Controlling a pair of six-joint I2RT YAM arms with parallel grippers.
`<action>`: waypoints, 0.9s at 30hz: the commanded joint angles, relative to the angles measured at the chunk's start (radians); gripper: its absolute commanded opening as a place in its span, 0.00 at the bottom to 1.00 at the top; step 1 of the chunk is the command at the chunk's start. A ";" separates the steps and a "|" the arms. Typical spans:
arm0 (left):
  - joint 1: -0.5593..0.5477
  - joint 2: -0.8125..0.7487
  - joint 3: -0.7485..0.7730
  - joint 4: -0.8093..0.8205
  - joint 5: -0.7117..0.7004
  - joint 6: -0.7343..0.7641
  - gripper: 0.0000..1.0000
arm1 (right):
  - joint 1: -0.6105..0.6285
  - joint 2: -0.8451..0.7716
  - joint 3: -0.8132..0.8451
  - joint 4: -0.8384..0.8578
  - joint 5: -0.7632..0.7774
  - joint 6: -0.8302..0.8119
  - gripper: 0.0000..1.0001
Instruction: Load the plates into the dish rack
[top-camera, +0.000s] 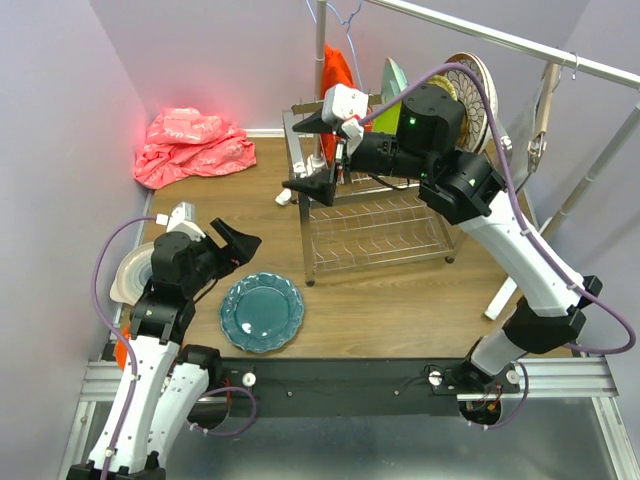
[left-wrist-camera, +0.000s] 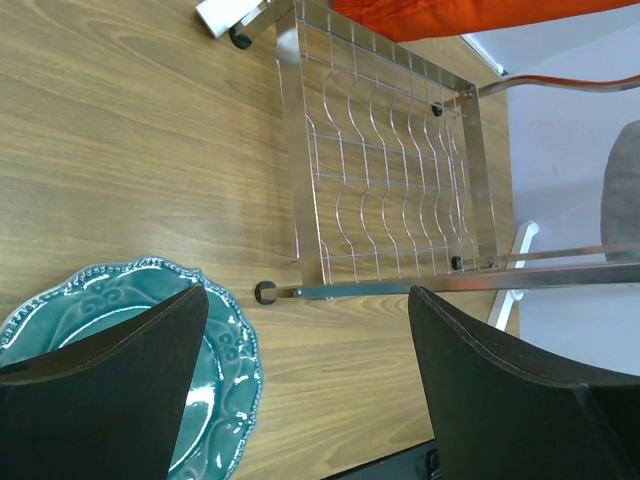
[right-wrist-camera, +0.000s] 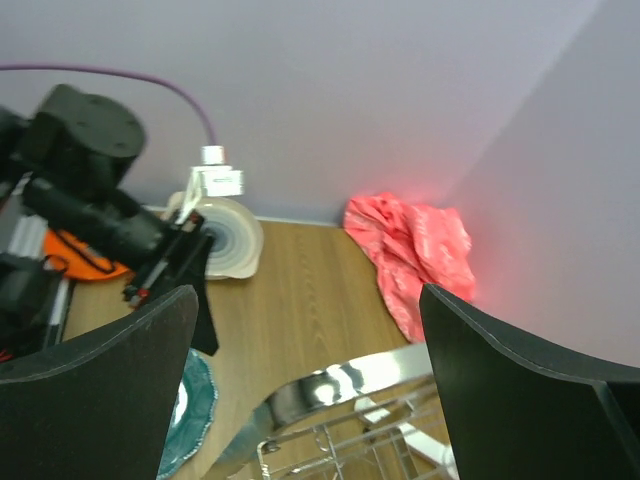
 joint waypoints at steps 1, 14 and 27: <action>0.004 -0.013 0.014 -0.007 0.039 -0.009 0.90 | 0.007 0.007 0.019 -0.022 -0.277 -0.063 1.00; 0.004 -0.024 0.183 -0.134 -0.158 -0.009 0.90 | 0.223 0.091 -0.008 -0.168 -0.259 -0.276 0.98; 0.004 0.007 0.438 -0.284 -0.432 -0.037 0.89 | 0.394 0.049 -0.287 -0.182 0.042 -0.511 0.97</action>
